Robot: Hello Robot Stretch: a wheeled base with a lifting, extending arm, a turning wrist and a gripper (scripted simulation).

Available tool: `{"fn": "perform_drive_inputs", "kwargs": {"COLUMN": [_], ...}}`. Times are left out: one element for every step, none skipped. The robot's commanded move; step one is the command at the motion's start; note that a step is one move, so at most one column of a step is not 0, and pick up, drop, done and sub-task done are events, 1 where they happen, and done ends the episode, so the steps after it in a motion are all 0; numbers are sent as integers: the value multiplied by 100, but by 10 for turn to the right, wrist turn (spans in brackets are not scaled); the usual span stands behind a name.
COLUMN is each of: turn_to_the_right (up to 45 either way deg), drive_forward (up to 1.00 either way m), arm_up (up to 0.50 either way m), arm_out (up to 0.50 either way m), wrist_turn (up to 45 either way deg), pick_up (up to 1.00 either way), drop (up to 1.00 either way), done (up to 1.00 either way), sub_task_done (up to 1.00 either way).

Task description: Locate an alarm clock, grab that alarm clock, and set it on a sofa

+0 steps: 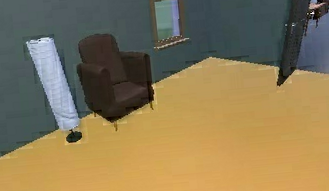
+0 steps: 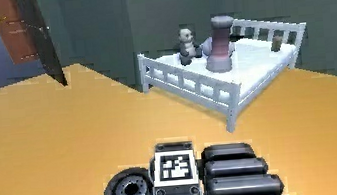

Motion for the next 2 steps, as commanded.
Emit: {"fn": "perform_drive_inputs", "kwargs": {"turn_to_the_right": [0,-450], "drive_forward": [5,0], "arm_up": [0,0], "arm_out": [0,0], "wrist_turn": [0,0], "pick_up": [0,0], "drop": [0,0], "done": [0,0], "sub_task_done": [0,0]}}
